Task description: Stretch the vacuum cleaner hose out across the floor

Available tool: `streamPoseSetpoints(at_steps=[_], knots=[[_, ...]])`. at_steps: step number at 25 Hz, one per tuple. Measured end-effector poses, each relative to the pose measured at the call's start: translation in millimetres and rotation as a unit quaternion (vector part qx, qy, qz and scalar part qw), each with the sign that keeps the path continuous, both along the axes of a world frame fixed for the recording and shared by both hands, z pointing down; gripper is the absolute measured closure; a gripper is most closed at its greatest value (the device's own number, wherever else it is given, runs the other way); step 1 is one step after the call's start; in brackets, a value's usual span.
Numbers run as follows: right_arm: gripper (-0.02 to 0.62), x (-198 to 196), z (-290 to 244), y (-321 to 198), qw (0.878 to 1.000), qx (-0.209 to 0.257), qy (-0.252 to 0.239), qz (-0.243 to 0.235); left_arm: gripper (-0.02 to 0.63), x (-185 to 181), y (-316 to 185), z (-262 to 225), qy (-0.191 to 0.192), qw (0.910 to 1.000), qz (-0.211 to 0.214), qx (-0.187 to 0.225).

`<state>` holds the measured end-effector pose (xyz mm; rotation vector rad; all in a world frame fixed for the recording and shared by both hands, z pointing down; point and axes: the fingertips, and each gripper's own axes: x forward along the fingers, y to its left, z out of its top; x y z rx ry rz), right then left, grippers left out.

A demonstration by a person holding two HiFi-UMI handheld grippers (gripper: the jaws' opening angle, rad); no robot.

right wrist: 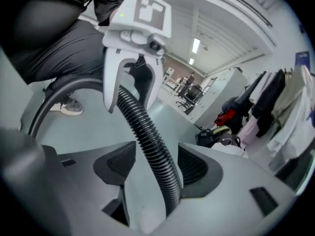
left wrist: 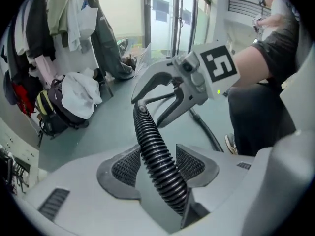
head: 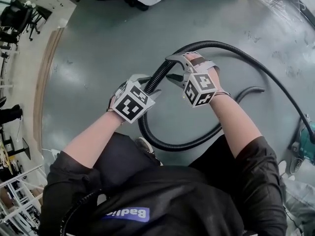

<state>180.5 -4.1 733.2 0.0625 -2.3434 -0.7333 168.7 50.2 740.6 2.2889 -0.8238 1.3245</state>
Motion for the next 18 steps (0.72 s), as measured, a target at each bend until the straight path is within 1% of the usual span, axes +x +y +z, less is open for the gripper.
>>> streamPoseSetpoints(at_steps=[1,3,5,7,9,11,12,14,15,18], knots=[[0.347,-3.2,-1.2,4.9,1.0,0.014,0.013,-0.014,0.37,1.9,1.6,-10.9,0.004,1.0,0.008,0.003],[0.344,-8.7,-6.3,9.8,0.999,0.032,0.02,-0.023,0.37,3.4,2.7,-27.8,0.005,0.9996,0.025,0.012],[0.345,-14.6,-16.7,9.2,0.999,0.04,0.009,-0.017,0.37,2.3,3.9,-40.1,0.002,0.9992,0.036,0.02],[0.347,-23.1,-26.8,6.3,0.999,0.041,-0.005,-0.009,0.367,0.8,4.7,-49.4,0.001,0.999,0.033,0.029],[0.354,-31.7,-31.7,0.9,0.999,0.031,-0.016,0.008,0.359,-3.2,2.6,-52.5,-0.004,0.9988,0.023,0.042],[0.354,-37.8,-30.9,-5.8,0.999,0.003,-0.023,0.031,0.357,-9.6,-2.2,-51.4,-0.008,0.9978,0.016,0.063],[0.354,-40.1,-29.6,-9.2,0.999,-0.012,-0.025,0.042,0.357,-13.5,-5.5,-52.1,-0.01,0.9967,0.013,0.08],[0.354,-43.5,-29.2,-18.3,0.997,-0.034,-0.03,0.066,0.324,-22.0,-13.0,-57.5,-0.018,0.9929,0.0,0.117],[0.354,-44.2,-30.9,-24.4,0.995,-0.041,-0.034,0.08,0.324,-25.4,-15.6,-60.9,-0.018,0.9914,-0.009,0.13],[0.353,-39.0,-40.3,-46.4,0.989,-0.053,-0.049,0.127,0.316,-32.9,-14.6,-65.5,-0.015,0.9896,-0.029,0.14]])
